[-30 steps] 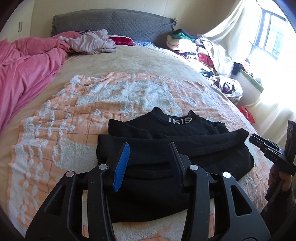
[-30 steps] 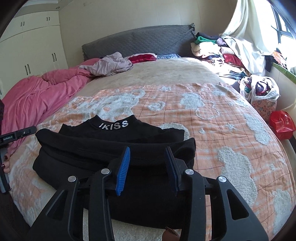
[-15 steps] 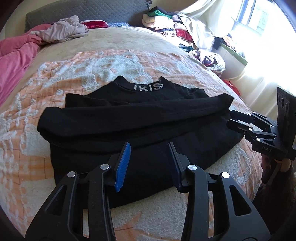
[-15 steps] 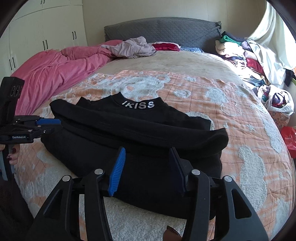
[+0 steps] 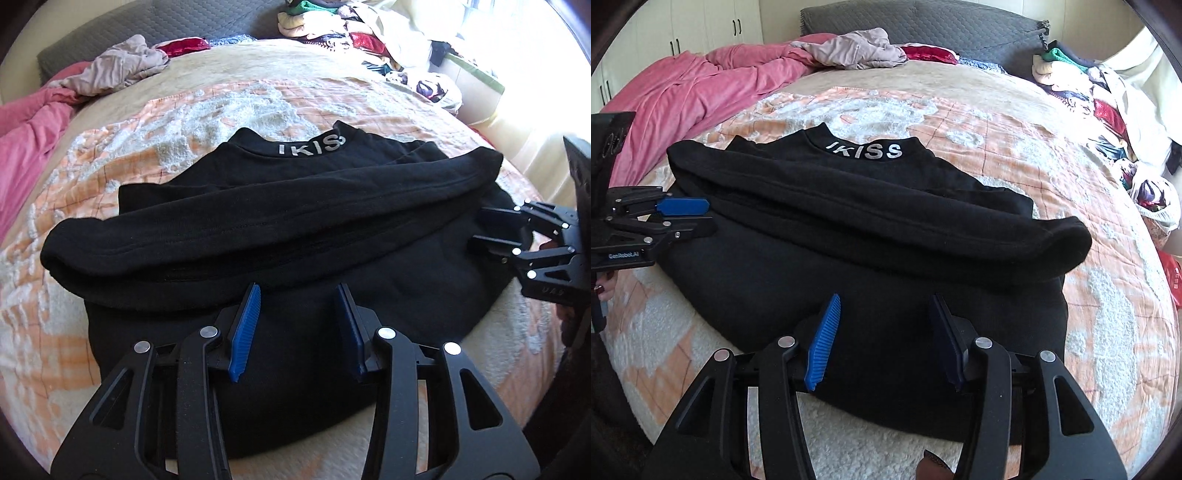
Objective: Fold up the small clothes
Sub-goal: 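Grasp the folded edge of the sweatshirt with the left tool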
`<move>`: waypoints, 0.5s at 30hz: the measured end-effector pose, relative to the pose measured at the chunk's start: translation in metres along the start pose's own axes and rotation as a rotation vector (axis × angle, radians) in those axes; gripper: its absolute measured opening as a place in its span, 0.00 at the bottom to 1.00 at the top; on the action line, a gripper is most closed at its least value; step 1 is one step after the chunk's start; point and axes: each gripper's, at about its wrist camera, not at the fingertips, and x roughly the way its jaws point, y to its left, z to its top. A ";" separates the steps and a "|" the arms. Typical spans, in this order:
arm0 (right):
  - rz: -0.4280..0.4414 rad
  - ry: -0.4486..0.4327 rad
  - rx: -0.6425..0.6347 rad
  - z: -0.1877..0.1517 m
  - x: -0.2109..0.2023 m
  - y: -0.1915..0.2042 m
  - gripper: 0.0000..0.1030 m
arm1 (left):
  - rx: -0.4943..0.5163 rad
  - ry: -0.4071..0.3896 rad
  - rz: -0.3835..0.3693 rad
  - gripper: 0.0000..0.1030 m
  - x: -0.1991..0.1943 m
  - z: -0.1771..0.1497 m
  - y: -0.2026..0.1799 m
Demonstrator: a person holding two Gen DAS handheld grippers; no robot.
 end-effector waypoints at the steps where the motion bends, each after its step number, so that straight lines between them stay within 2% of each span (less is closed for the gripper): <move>1: -0.002 0.000 0.002 0.003 0.003 -0.002 0.47 | 0.012 -0.007 0.010 0.34 0.002 0.002 0.001; 5: -0.010 -0.003 0.015 0.015 0.018 -0.010 0.47 | 0.044 -0.026 0.044 0.34 0.011 0.012 0.004; 9: -0.025 -0.024 0.085 0.025 0.024 -0.019 0.47 | 0.048 -0.060 0.082 0.34 0.019 0.025 0.012; 15: -0.072 -0.051 0.163 0.034 0.029 -0.044 0.47 | -0.057 -0.096 0.099 0.34 0.021 0.037 0.042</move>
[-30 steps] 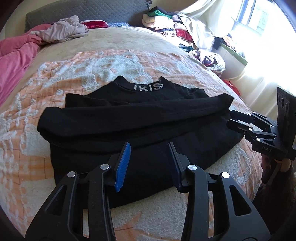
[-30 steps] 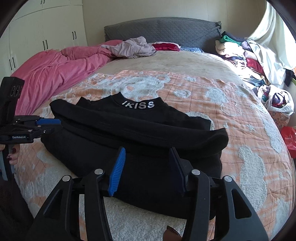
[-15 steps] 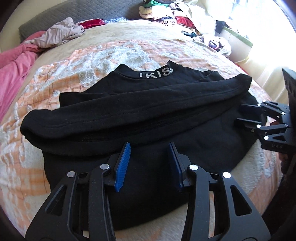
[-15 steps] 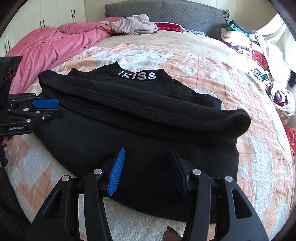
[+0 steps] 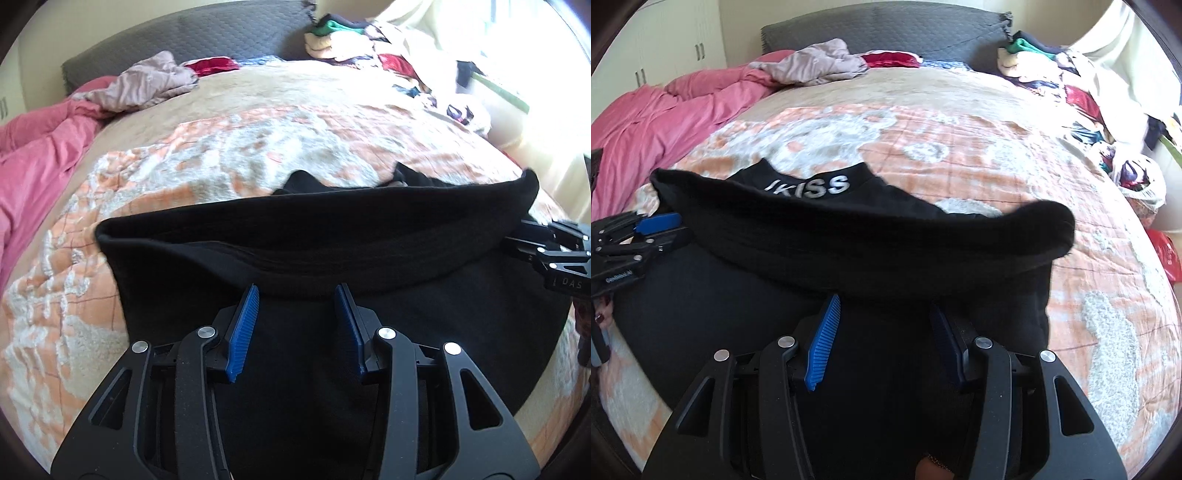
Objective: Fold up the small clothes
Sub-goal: 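Grasp the folded edge of the sweatshirt with the left tool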
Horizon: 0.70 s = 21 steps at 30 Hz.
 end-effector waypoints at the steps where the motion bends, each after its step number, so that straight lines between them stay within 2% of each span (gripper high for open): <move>1: 0.002 -0.010 0.037 0.004 -0.001 -0.007 0.47 | -0.018 -0.004 0.002 0.34 -0.001 0.002 0.006; 3: 0.011 -0.038 0.089 0.011 -0.004 -0.019 0.48 | -0.044 -0.014 0.018 0.44 -0.005 0.006 0.016; 5: 0.001 -0.070 0.113 0.017 -0.007 -0.029 0.48 | -0.083 -0.023 0.029 0.45 -0.009 0.008 0.027; 7: -0.014 -0.076 0.130 0.020 -0.008 -0.040 0.58 | -0.140 -0.027 0.030 0.45 -0.013 0.010 0.043; 12: -0.052 -0.065 0.203 0.019 -0.010 -0.070 0.59 | -0.254 -0.013 0.041 0.49 -0.014 0.010 0.077; 15: -0.044 -0.024 0.227 0.019 -0.002 -0.081 0.59 | -0.307 0.034 0.018 0.49 -0.004 0.005 0.090; 19: -0.035 0.010 0.234 0.019 0.010 -0.087 0.59 | -0.347 0.052 -0.007 0.49 0.006 -0.001 0.099; 20: -0.022 0.016 0.232 0.019 0.013 -0.088 0.59 | -0.347 0.050 -0.012 0.48 0.006 -0.001 0.098; 21: -0.009 0.024 0.227 0.019 0.017 -0.088 0.59 | -0.340 0.046 -0.011 0.37 0.006 -0.001 0.097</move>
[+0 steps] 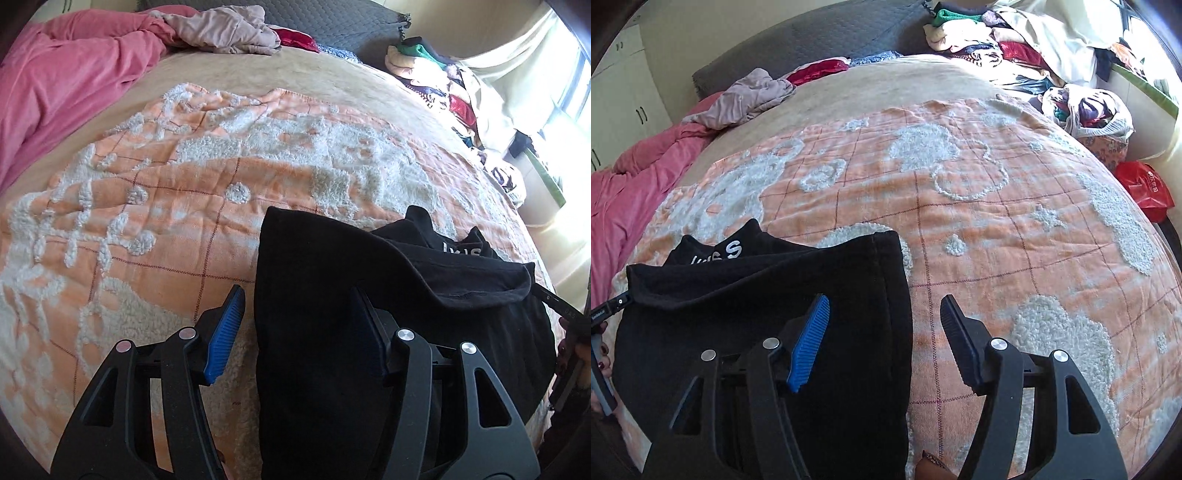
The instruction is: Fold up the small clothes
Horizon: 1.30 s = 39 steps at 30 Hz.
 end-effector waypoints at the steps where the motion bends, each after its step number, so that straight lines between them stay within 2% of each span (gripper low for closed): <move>1: 0.008 0.009 -0.007 -0.001 0.003 0.001 0.57 | 0.012 -0.006 -0.004 0.31 -0.001 -0.001 -0.002; 3: 0.045 0.017 -0.013 -0.004 0.007 0.005 0.31 | 0.034 -0.016 0.003 0.14 -0.002 -0.001 -0.007; 5: 0.044 0.001 -0.031 -0.004 0.004 0.010 0.22 | 0.063 -0.035 0.029 0.07 -0.005 -0.001 -0.013; 6: 0.040 -0.012 -0.046 -0.003 0.000 0.012 0.14 | 0.076 -0.045 0.038 0.06 -0.007 -0.001 -0.016; 8: 0.043 -0.037 -0.047 0.000 -0.009 0.012 0.07 | 0.090 -0.070 0.047 0.04 -0.015 0.000 -0.019; 12: 0.070 -0.102 0.010 0.008 -0.026 0.001 0.06 | 0.098 -0.139 0.028 0.03 -0.038 0.009 -0.021; 15: 0.081 -0.126 0.044 0.013 -0.028 -0.007 0.06 | 0.092 -0.161 0.032 0.03 -0.044 0.013 -0.018; 18: 0.064 -0.127 0.052 0.014 -0.022 -0.008 0.06 | 0.090 -0.157 0.061 0.03 -0.036 0.013 -0.015; 21: 0.011 -0.114 0.008 0.012 -0.009 -0.002 0.06 | 0.095 -0.138 0.085 0.03 -0.021 0.010 -0.012; 25: -0.040 -0.088 -0.011 0.007 0.004 0.001 0.07 | 0.081 -0.073 0.115 0.04 0.001 0.001 -0.007; 27: -0.055 -0.092 0.004 0.006 0.004 -0.003 0.16 | 0.096 -0.076 0.132 0.07 -0.001 0.001 -0.009; 31: -0.058 -0.081 0.056 0.005 0.002 -0.014 0.28 | 0.106 -0.067 0.147 0.10 -0.008 0.000 -0.013; 34: -0.075 -0.094 0.047 0.003 -0.005 -0.012 0.31 | 0.104 -0.064 0.142 0.20 -0.014 -0.001 -0.016; 35: -0.087 -0.096 0.041 0.003 -0.008 -0.010 0.34 | 0.101 -0.068 0.139 0.27 -0.017 0.000 -0.018; 39: -0.078 -0.123 0.019 0.000 -0.026 0.000 0.39 | 0.136 -0.114 0.152 0.42 -0.035 -0.001 -0.032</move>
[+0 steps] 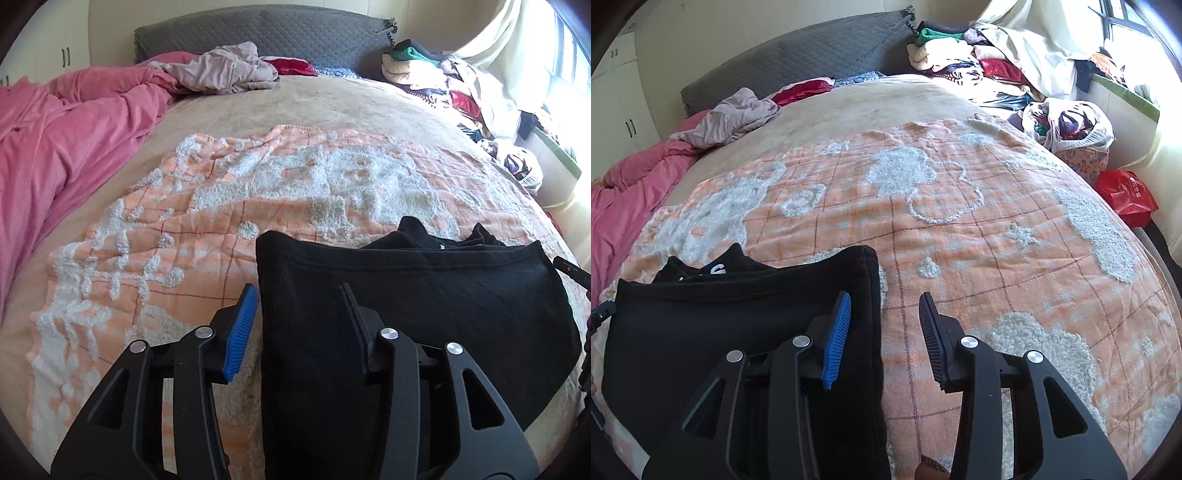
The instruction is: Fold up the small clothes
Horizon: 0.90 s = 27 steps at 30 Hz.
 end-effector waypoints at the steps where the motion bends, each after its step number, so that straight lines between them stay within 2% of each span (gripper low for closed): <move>1: 0.007 -0.008 -0.007 -0.001 -0.005 0.004 0.40 | 0.016 -0.015 0.004 0.46 -0.006 0.000 -0.005; 3: 0.039 -0.020 -0.029 -0.004 -0.015 0.014 0.47 | 0.044 -0.026 -0.003 0.59 -0.014 -0.002 -0.015; 6: 0.086 -0.011 -0.078 -0.015 -0.026 0.034 0.47 | 0.092 -0.011 -0.028 0.65 -0.018 -0.011 -0.036; 12: 0.147 0.057 -0.161 -0.043 -0.034 0.066 0.47 | 0.182 0.073 -0.070 0.75 -0.013 -0.038 -0.072; 15: 0.150 0.076 -0.177 -0.052 -0.035 0.073 0.47 | 0.215 0.116 -0.080 0.75 -0.011 -0.051 -0.082; 19: 0.139 0.134 -0.148 -0.065 -0.031 0.069 0.48 | 0.203 0.155 -0.105 0.75 -0.011 -0.065 -0.081; 22: 0.135 0.152 -0.117 -0.074 -0.034 0.061 0.48 | 0.168 0.165 -0.131 0.75 -0.015 -0.068 -0.075; 27: 0.132 0.152 -0.081 -0.082 -0.040 0.057 0.48 | 0.156 0.162 -0.134 0.75 -0.022 -0.074 -0.074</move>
